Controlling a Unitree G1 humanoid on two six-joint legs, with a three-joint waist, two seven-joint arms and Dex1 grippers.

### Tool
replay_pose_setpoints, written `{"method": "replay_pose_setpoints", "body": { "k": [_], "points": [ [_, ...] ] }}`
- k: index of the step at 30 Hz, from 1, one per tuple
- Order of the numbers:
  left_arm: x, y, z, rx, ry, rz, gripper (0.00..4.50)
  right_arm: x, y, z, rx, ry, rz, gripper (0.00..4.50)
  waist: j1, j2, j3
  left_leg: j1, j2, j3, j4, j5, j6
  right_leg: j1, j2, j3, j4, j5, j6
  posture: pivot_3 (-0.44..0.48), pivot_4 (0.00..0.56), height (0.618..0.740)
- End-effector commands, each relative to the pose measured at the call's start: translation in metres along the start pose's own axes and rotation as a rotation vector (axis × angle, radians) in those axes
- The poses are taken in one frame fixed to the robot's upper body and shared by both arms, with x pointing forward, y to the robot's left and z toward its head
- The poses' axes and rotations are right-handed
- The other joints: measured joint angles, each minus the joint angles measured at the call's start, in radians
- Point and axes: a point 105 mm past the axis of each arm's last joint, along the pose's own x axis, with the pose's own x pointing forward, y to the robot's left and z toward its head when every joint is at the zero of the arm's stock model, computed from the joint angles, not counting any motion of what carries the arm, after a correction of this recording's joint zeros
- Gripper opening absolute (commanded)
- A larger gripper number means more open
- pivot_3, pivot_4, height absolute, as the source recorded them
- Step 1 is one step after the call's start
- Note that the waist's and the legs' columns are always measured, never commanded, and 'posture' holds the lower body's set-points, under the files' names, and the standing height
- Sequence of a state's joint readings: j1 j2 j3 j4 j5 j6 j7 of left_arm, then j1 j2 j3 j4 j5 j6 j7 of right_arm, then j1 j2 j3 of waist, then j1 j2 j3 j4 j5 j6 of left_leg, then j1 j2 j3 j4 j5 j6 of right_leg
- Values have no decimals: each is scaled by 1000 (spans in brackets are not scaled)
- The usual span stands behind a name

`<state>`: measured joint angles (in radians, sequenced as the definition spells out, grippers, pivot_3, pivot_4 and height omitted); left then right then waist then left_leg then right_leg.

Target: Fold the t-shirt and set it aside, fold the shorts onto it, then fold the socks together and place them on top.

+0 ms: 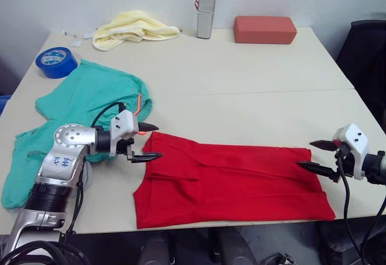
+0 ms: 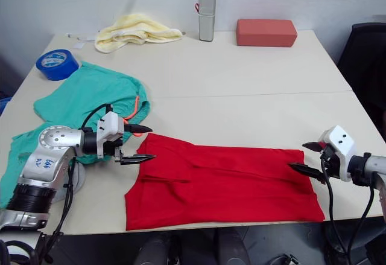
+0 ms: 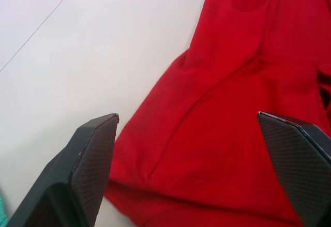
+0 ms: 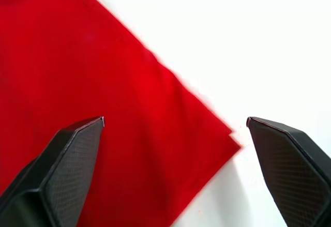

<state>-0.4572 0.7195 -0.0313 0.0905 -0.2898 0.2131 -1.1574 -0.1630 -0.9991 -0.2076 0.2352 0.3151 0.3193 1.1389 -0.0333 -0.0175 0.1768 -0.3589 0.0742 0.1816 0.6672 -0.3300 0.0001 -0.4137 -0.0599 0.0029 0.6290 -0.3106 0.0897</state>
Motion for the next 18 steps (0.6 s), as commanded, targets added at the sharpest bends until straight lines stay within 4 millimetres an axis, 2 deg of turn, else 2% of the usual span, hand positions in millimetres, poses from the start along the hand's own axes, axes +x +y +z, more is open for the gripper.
{"method": "replay_pose_setpoints", "body": {
  "k": [1, 4, 6, 10, 16, 18],
  "points": [
    [-2, -4, 15, 18, -75, -24, 4493, -4, -16, -4, -35, 82, -11, 4500, 1, 0, 0, 0, 0, 0, 0, 0, 0, 0, 0, 0, 0, 0, 0, 0, 150, 740],
    [-4, -13, 20, 13, -117, -60, 4493, -4, -21, -9, 11, 133, 29, 4500, 2, 0, 0, 0, 0, 0, 0, 0, 0, 0, 0, 0, 0, 0, 0, 0, 150, 740],
    [-5, -17, 22, 10, -137, -71, 4500, -1, -22, -7, 2, 131, 64, 4121, 1, 0, 0, 0, 0, 1, 0, 0, 0, 0, -1, 0, 0, 0, 0, 0, 150, 740],
    [-5, -20, 23, 2, -145, -65, 4500, 8, -24, 1, -20, 121, 105, 2824, -1, 1, 0, 0, 1, 1, 1, 0, 0, 0, -1, 0, 1, 0, 0, 0, 150, 740],
    [-7, -22, 21, -10, -147, -52, 4500, 19, -24, 7, -52, 124, 141, 568, -3, 1, 0, 1, 1, 1, 2, 1, -1, 0, -1, 1, 3, 0, 1, 0, 150, 740],
    [-9, -23, 20, -15, -145, -43, 4500, 26, -30, 15, -77, 102, 105, 40, -9, 1, 0, 1, 1, 1, 2, 1, -1, 0, -1, 1, 3, 0, 1, 0, 150, 740]
  ]
}}
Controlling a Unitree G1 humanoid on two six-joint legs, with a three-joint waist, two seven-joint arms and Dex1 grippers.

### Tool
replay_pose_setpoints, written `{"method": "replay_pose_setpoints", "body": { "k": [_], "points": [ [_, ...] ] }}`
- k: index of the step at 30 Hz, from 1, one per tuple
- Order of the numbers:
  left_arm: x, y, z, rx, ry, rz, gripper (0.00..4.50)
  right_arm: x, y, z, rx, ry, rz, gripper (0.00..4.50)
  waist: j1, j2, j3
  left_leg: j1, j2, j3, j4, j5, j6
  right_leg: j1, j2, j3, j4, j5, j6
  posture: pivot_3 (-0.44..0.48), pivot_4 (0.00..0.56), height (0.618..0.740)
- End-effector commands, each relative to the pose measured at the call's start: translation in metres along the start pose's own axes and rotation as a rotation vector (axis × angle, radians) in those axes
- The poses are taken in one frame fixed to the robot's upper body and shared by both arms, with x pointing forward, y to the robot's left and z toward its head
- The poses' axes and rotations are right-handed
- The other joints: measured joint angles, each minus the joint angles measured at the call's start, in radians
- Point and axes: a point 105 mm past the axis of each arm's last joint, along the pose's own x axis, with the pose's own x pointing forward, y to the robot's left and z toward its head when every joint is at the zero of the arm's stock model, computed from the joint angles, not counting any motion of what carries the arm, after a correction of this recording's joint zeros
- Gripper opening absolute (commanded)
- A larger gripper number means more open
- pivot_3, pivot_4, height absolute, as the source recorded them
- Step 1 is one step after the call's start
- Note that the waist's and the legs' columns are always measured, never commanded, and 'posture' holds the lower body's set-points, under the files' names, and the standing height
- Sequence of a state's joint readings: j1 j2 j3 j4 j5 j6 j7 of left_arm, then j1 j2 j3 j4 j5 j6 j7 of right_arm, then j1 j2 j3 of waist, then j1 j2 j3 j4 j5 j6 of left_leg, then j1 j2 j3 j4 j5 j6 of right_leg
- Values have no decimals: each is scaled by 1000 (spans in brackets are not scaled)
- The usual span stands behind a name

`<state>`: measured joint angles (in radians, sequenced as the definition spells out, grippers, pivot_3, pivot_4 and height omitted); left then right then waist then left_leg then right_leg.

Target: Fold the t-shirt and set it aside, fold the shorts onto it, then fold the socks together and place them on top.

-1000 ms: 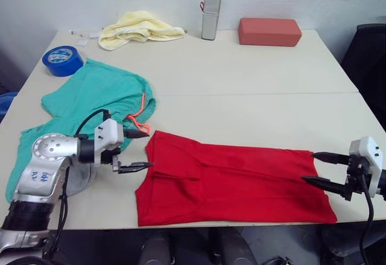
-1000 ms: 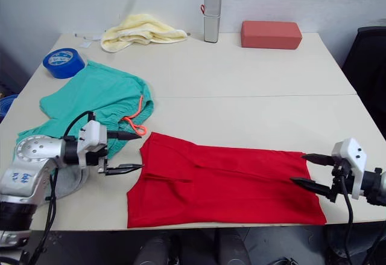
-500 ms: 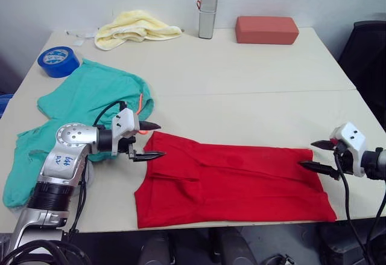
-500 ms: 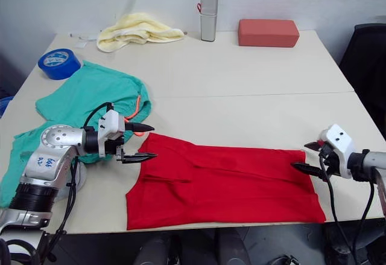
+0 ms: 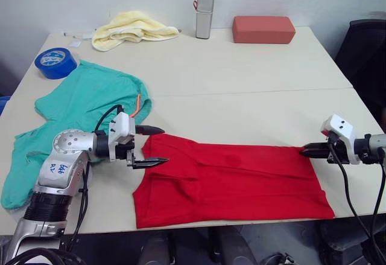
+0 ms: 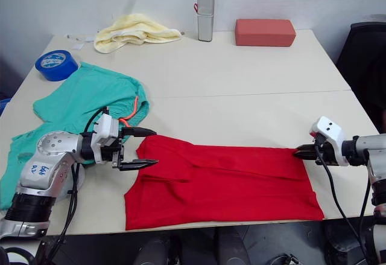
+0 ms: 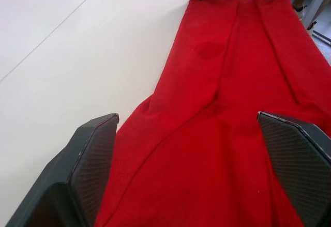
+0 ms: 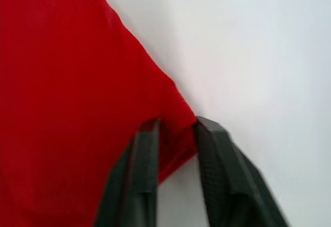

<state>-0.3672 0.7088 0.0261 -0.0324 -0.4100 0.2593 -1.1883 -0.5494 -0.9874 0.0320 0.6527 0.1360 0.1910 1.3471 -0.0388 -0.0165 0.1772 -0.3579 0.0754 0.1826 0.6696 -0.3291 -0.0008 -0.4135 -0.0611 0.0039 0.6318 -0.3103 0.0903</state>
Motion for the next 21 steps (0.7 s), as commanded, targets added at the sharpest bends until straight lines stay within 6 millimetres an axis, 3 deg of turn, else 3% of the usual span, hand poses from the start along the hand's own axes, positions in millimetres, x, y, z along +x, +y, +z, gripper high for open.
{"method": "replay_pose_setpoints", "body": {
  "k": [1, 3, 9, 16, 21],
  "points": [
    [-4, -1, 7, 18, -20, 23, 4500, 3, -19, 20, -58, -52, -122, 40, -8, 0, 0, 0, 0, 0, 1, 0, 0, 0, 0, 0, 0, 0, 0, 0, 150, 740],
    [-4, 1, 7, 9, -28, 49, 4500, 5, -36, 45, -84, -131, -238, 40, -21, 0, 0, 0, 0, 1, 2, 0, 0, 0, -1, 1, 2, 0, 0, 0, 150, 740],
    [0, 11, 4, 13, -31, 124, 4500, 19, -49, 77, -241, -183, -355, 40, -23, 1, 1, 0, 2, 1, 4, 0, -1, -1, 0, 1, 6, 0, 0, 0, 150, 740],
    [5, 29, 4, 14, -49, 226, 4500, 52, -43, 95, -373, -221, -375, 40, -24, 1, 1, 0, 1, 3, 5, 0, -1, -1, 1, 2, 6, 0, 0, 0, 150, 740],
    [6, 32, -2, 14, -10, 230, 4500, 44, -50, 93, -280, -249, -377, 40, -28, 1, 1, 0, 2, 5, 5, 0, -1, -2, 2, 2, 7, 0, 0, 0, 150, 740]
  ]
}}
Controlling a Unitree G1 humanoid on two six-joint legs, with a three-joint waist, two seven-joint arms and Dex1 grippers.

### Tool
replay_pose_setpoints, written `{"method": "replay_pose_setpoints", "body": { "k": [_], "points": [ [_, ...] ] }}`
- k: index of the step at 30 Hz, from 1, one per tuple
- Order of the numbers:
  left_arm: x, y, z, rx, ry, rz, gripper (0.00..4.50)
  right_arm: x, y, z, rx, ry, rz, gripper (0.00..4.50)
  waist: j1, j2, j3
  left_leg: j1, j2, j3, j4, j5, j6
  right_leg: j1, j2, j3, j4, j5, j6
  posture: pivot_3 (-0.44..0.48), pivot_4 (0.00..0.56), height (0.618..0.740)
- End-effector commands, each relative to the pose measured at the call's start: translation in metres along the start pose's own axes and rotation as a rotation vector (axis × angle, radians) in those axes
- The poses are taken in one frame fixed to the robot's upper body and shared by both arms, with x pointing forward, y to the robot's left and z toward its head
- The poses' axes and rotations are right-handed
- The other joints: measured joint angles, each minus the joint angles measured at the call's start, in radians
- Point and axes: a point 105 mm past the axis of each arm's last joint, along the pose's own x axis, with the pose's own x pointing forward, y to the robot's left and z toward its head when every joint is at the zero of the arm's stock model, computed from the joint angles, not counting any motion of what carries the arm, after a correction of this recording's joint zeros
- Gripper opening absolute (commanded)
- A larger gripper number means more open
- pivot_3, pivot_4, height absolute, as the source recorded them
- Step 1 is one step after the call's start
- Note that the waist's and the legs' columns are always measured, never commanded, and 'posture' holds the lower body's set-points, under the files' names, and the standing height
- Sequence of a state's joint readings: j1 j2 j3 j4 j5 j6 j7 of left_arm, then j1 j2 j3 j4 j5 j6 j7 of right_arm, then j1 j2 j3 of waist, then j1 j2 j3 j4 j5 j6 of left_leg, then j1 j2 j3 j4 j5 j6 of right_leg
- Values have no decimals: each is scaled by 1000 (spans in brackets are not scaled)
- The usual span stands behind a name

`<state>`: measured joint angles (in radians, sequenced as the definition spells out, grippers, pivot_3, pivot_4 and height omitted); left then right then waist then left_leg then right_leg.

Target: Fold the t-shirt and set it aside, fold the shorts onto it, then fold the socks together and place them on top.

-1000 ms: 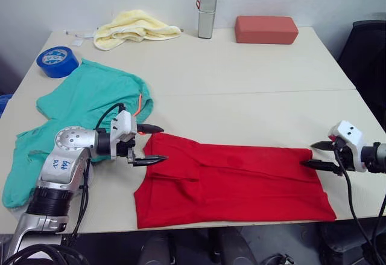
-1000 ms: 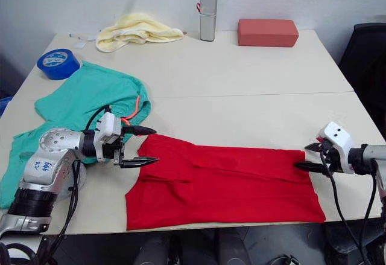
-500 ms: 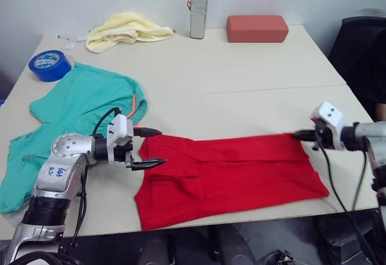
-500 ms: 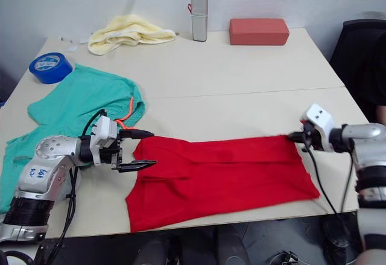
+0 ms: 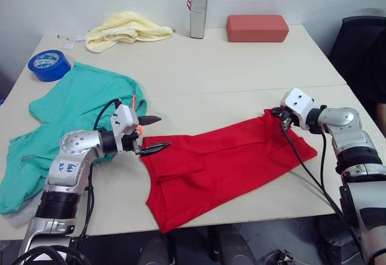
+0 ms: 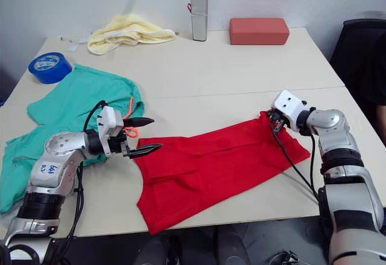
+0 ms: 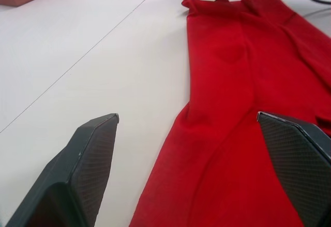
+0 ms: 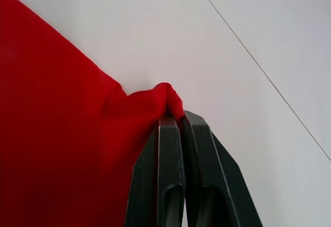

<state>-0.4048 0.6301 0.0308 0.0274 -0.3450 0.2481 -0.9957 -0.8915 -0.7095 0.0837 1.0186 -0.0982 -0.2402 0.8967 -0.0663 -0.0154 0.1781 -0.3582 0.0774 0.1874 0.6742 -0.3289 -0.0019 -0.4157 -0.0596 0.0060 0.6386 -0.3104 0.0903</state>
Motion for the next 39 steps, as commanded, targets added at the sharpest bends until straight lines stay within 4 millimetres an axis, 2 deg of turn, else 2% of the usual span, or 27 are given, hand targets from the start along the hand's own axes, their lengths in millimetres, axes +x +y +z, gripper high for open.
{"method": "replay_pose_setpoints", "body": {
  "k": [1, 3, 8, 12, 14, 18, 22, 27, 33, 37, 39],
  "points": [
    [-2, 5, 3, 29, 9, 17, 4500, -14, -18, 4, 59, -22, -38, 226, -2, 0, 0, 0, 0, 1, 0, 0, 0, 0, 0, 0, 0, 0, 0, 0, 150, 740],
    [-2, 5, 1, 12, 21, 3, 4500, -27, -22, -1, 62, -11, -30, 654, -2, 0, 0, 0, 0, 2, 1, 0, 0, 0, 0, 0, 1, 0, 0, 0, 150, 740],
    [-1, 5, -4, -15, 64, -42, 4500, -62, -27, -3, 184, -58, 13, 2384, 5, 0, 0, 0, 0, 2, 0, 0, 0, 0, 0, 0, 0, 0, 0, 0, 150, 740],
    [6, 16, -8, -30, 120, -62, 4500, -94, -12, -8, 451, -27, 66, 3785, 12, 0, 0, 0, 1, -2, 2, 0, 0, 0, -1, 0, 1, 0, 0, 0, 150, 740],
    [10, 24, -11, -22, 159, -61, 4500, -109, 5, -11, 589, 34, 90, 4477, 16, 0, 0, -1, 1, -4, 3, 0, 0, 0, -2, 0, 2, 0, 0, 0, 150, 740],
    [20, 30, -17, -3, 224, -109, 4500, -130, 33, -17, 769, 170, 49, 4477, 16, 2, -1, -5, 1, -8, 6, -1, -1, -2, -2, 1, 2, 0, -1, 0, 150, 740],
    [31, 36, -21, -23, 262, -113, 4500, -142, 49, -26, 897, 231, -13, 4477, 19, 2, -1, -15, -1, -8, 8, -1, 0, -11, -2, 0, 6, 0, -1, 0, 150, 740],
    [37, 32, -33, -87, 336, -162, 4500, -136, 60, -39, 1043, 243, -86, 4477, 21, 1, -1, -16, -6, -7, 8, 0, 1, -13, 0, -2, 6, 0, -1, 0, 150, 740],
    [33, 30, -39, -120, 379, -177, 4500, -126, 73, -53, 1017, 310, -124, 4477, 24, -1, -2, -16, -9, -7, 8, 0, 3, -13, 0, -2, 6, 0, 0, 0, 150, 740],
    [28, 24, -43, -156, 405, -199, 3674, -121, 78, -56, 1020, 322, -136, 4500, 22, -8, -7, -16, -9, -8, 8, 0, 3, -12, 0, -2, 7, 0, 0, 0, 150, 740],
    [27, 22, -44, -153, 406, -205, 3004, -121, 77, -54, 1019, 316, -135, 4067, 22, -9, -8, -16, -8, -8, 8, 0, 3, -12, 0, -2, 7, 0, 0, 0, 150, 740]
  ]
}}
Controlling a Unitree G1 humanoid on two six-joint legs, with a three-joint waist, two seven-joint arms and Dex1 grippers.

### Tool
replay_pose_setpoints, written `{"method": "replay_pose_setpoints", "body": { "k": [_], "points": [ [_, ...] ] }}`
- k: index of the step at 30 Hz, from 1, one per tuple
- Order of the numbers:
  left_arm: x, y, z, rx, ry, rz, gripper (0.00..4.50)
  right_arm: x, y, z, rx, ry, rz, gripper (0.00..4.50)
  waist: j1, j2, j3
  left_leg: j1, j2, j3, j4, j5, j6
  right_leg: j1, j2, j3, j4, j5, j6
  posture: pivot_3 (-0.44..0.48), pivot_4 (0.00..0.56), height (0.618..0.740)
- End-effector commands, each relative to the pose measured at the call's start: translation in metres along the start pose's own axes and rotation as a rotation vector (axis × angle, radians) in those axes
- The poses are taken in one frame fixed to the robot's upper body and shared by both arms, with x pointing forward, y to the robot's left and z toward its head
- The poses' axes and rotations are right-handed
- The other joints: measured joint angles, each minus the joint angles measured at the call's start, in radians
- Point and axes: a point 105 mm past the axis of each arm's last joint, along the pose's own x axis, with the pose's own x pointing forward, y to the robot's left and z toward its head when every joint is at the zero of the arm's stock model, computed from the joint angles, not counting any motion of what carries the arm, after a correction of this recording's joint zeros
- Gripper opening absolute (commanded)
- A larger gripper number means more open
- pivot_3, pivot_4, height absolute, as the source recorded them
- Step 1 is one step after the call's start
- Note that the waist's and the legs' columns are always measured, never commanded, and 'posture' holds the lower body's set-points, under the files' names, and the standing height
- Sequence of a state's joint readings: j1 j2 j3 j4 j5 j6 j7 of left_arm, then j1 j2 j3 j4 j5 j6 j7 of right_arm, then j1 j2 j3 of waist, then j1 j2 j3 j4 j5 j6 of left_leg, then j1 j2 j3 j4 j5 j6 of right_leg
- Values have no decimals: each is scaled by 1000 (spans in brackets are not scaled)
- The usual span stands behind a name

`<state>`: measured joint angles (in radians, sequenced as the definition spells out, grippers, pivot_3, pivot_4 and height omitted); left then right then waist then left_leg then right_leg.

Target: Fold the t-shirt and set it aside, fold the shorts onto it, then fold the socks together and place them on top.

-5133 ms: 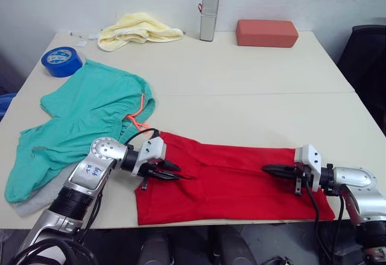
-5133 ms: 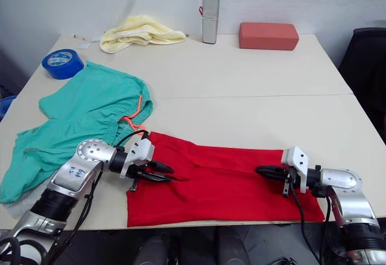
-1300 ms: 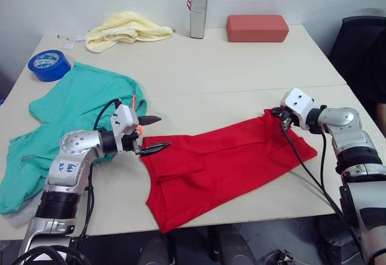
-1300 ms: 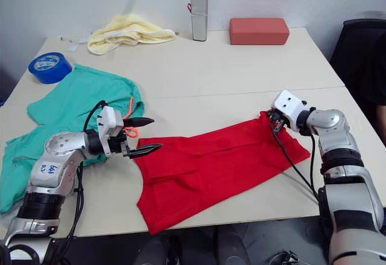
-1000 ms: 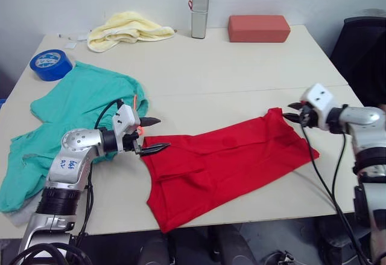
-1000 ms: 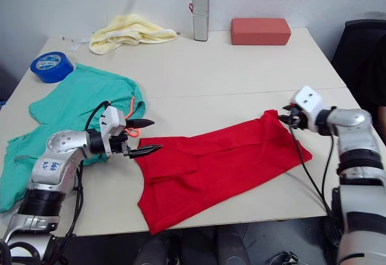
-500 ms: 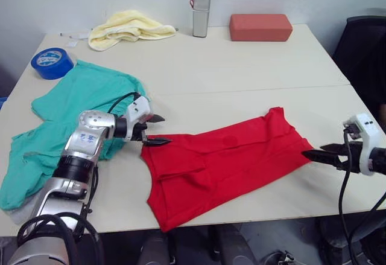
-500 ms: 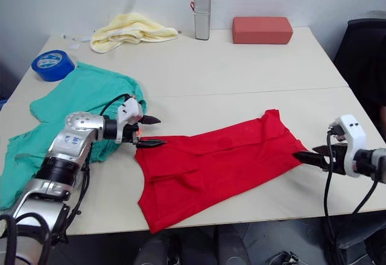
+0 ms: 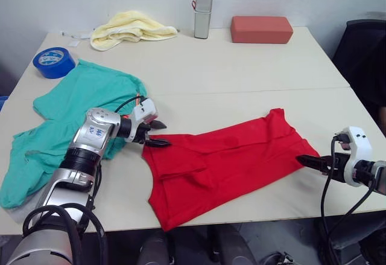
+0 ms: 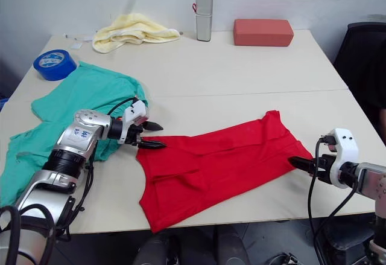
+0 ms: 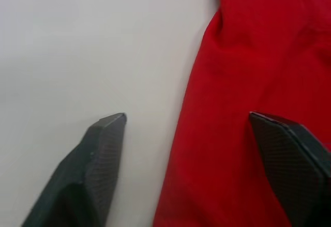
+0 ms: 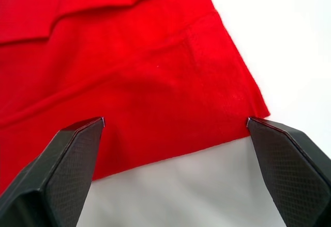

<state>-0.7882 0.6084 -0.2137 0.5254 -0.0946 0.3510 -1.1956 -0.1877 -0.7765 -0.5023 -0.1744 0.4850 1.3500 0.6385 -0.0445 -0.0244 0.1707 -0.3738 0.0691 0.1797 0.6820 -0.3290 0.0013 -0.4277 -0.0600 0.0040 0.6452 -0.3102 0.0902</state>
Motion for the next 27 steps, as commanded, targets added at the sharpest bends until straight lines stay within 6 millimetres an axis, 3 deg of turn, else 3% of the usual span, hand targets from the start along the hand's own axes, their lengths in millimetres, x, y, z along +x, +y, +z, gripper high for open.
{"method": "replay_pose_setpoints", "body": {
  "k": [1, 4, 9, 10, 12, 18, 27],
  "points": [
    [1, -8, -9, -14, 31, -29, 2705, 0, 0, -1, -2, 1, -11, 3845, 1, 0, 0, 0, 1, 0, 0, 0, 0, 0, 0, 0, 0, 0, 0, 0, 150, 740],
    [3, -12, -15, -44, 41, -42, 1772, -3, -3, 0, -21, -2, -25, 2844, 4, 0, 0, 0, 2, 0, 0, 0, 0, 0, 0, 0, 0, 0, 0, 0, 150, 740],
    [1, -28, -22, -109, 38, -90, 239, 11, 1, 0, -65, -30, 4, 1102, 1, 0, -1, 0, 1, 0, 0, 0, 0, 0, 0, 0, 0, 0, 0, 0, 150, 740],
    [-1, -31, -22, -120, 37, -92, 0, 14, 1, 2, -70, -37, 6, 669, 0, 0, -1, 1, 1, 0, 0, 0, 0, 0, 0, 0, 0, 0, 0, 0, 150, 740],
    [-3, -36, -25, -142, 39, -95, 0, 20, 1, 6, -81, -61, 12, 79, -4, 0, -1, 1, 2, 0, 0, 0, 0, 0, 0, 0, 0, 0, 0, 0, 150, 740],
    [-10, -47, -27, -200, 27, -76, 0, 31, -3, 21, -152, -134, -8, 30, -11, 0, -1, 2, 3, 0, -1, 0, 0, 1, 0, 1, 0, 0, 0, 0, 150, 740],
    [-19, -69, -28, -320, 3, -2, 0, 57, -11, 64, -343, -268, -61, 30, -13, 0, -1, 2, 4, 1, -1, 0, 0, 1, 0, 1, 0, 0, 0, 0, 150, 740]
  ]
}}
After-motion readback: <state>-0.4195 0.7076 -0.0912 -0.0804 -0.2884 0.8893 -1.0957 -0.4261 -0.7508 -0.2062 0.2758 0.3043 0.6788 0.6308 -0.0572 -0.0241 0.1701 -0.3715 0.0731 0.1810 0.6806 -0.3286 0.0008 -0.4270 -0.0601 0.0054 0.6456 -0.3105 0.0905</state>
